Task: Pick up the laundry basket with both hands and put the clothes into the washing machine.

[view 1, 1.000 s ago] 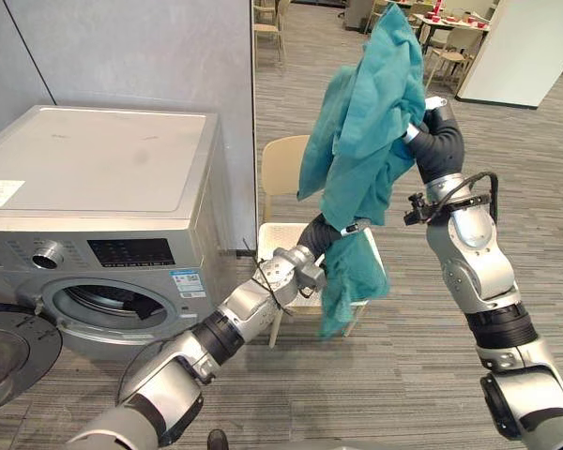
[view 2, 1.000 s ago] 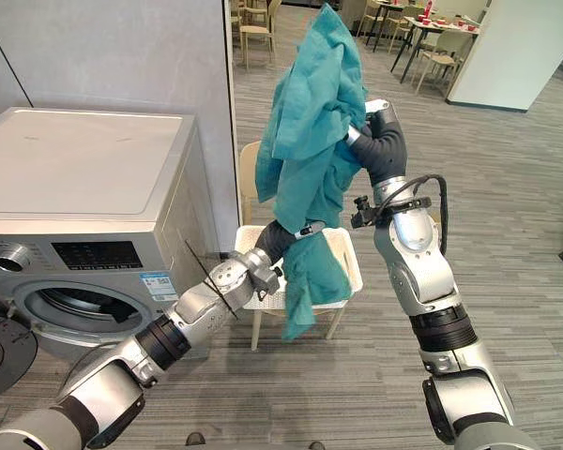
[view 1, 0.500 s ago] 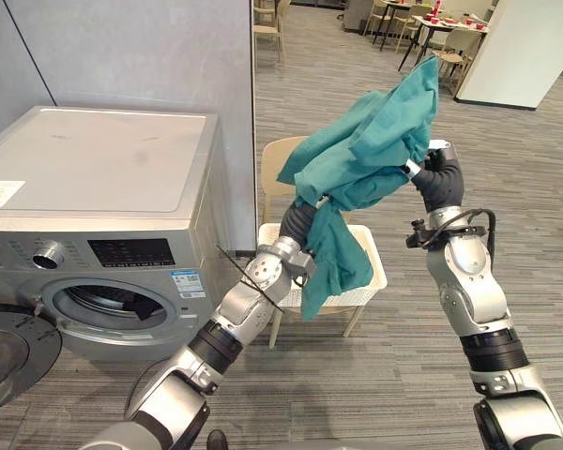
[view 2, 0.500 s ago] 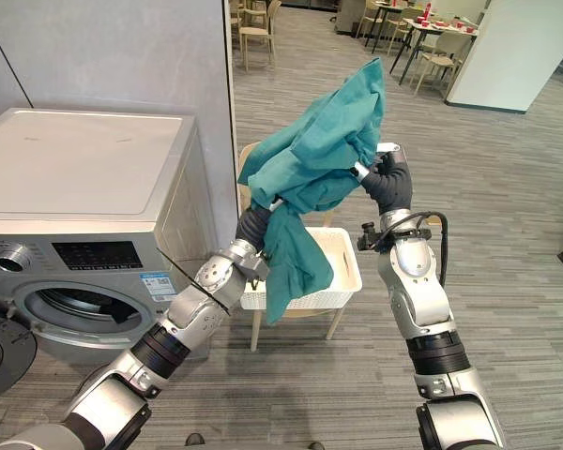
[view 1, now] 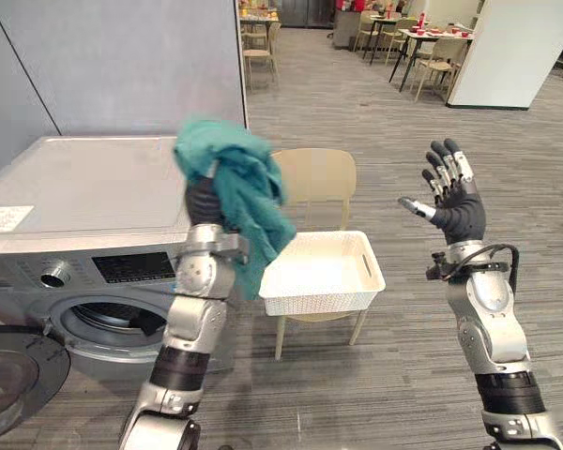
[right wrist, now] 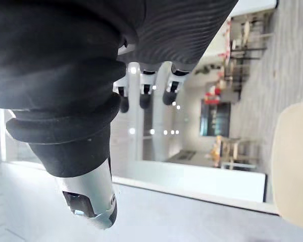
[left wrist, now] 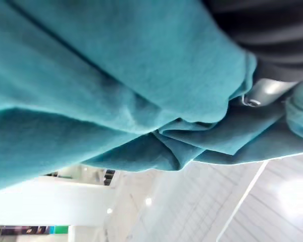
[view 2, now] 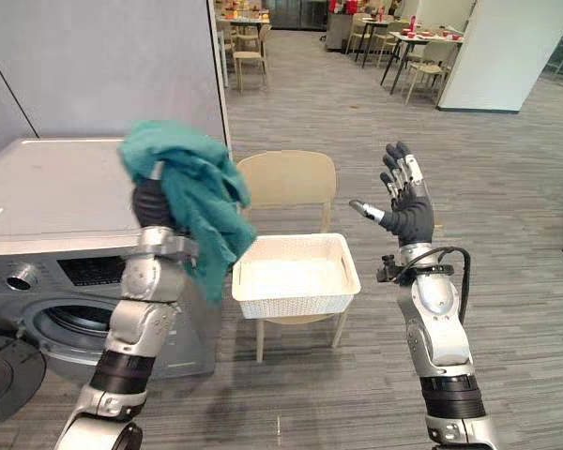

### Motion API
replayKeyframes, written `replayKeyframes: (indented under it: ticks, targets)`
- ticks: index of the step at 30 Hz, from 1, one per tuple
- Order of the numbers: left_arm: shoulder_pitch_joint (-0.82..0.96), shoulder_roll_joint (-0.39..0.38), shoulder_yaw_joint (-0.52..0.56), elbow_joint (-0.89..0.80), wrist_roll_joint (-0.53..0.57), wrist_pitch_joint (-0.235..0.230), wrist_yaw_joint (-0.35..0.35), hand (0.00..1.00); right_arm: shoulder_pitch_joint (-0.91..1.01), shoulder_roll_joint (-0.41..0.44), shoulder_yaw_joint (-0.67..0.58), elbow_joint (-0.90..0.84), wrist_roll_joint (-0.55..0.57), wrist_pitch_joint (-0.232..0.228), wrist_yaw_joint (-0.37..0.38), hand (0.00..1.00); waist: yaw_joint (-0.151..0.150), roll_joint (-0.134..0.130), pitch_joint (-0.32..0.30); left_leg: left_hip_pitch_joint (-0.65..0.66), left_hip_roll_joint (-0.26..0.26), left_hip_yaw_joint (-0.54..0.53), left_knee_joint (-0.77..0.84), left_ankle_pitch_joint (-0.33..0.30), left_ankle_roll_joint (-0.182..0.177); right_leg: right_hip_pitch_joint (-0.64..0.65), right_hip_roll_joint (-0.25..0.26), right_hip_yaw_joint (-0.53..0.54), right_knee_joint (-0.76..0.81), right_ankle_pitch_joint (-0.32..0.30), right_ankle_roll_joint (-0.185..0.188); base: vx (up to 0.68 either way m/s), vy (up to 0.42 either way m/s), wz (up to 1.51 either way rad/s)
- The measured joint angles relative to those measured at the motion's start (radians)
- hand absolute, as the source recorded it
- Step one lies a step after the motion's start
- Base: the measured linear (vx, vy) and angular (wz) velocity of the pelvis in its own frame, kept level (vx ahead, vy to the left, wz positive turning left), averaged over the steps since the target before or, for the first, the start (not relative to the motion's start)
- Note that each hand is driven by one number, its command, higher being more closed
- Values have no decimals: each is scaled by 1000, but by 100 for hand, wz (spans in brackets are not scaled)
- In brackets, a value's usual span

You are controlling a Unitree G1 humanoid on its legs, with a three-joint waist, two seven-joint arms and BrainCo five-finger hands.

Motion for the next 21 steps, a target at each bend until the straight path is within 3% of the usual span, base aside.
replayKeyframes:
  ticks: [3,6,7,8,9,10,11,12,14,16,17,18,19,20,21]
  targets:
    - [83,-19,91,-77,8,-17,9,100,14,6,-5,-1,6,-4,21,0,4,9,2,-6,11,-4,7,-3,-4,4,11,0,1,2,-6,-18,-20,2]
    - [148,-66,195,-105,27,-30,22,100,40,30,-66,-2,7,-4,21,0,7,18,34,-111,31,-67,136,-28,14,0,19,-63,13,1,-22,-91,-29,64]
    - [176,-102,227,-111,28,-30,37,100,43,40,-98,-14,-2,-4,14,0,9,58,67,-154,46,-86,155,-65,47,-7,37,-93,46,-24,-36,-166,-45,85]
    - [192,-117,236,-115,32,-29,41,100,55,43,-106,-27,-14,-3,0,0,10,63,73,-167,54,-60,159,-95,85,-7,43,-97,56,-35,-45,-171,-65,149]
    - [208,-136,242,-122,45,-30,43,100,89,65,-145,-68,-44,-4,-21,0,0,21,80,-193,67,54,231,-187,212,1,22,-110,52,-49,-68,-91,-45,139]
    - [216,-145,236,-133,46,-29,43,100,100,81,-173,-84,-49,-9,-28,0,-3,12,93,-224,96,97,313,-205,244,-7,1,-146,63,-50,-79,-133,5,144]
    - [261,-146,229,-148,47,-37,42,100,105,121,-204,-92,-77,-14,-50,0,10,13,97,-265,160,164,533,-222,257,-3,-17,-189,75,-50,-84,-51,47,96]
    - [305,-150,226,-148,47,-36,37,100,130,165,-229,-123,-87,-14,-71,0,15,12,100,-258,210,204,704,-247,245,20,-26,-226,70,-40,-75,-34,54,82]
    - [359,-167,211,-151,51,-36,26,100,207,215,-252,-198,-121,-24,-99,0,8,31,98,-199,264,225,805,-318,213,57,-31,-299,55,-33,-65,67,116,115]
    - [407,-195,177,-151,53,-31,6,100,253,258,-287,-251,-144,-37,-125,0,-12,52,89,-133,293,253,757,-334,183,55,-46,-373,49,-15,-37,57,184,123]
    - [415,-206,164,-151,53,-25,-3,100,257,264,-300,-261,-153,-40,-133,0,-16,60,88,-115,289,259,709,-348,125,50,-51,-396,50,-8,-26,29,315,107]
    - [427,-219,139,-150,53,-18,-13,100,257,280,-323,-274,-160,-40,-136,0,-33,78,86,-112,258,283,628,-398,23,48,-62,-444,45,8,-3,-2,398,141]
    - [439,-212,122,-150,53,-7,-29,100,258,311,-337,-275,-168,-40,-140,0,-39,46,93,-130,212,277,593,-426,21,48,-94,-482,39,23,12,-27,415,128]
    - [458,-209,117,-149,53,-1,-33,100,256,334,-335,-276,-184,-39,-138,0,-25,26,98,-142,179,266,596,-423,29,49,-119,-487,35,34,12,-36,346,107]
    - [483,-206,117,-146,52,3,-35,100,256,350,-338,-290,-199,-40,-136,0,-24,3,95,-164,140,235,613,-436,50,65,-150,-501,37,41,22,-6,300,72]
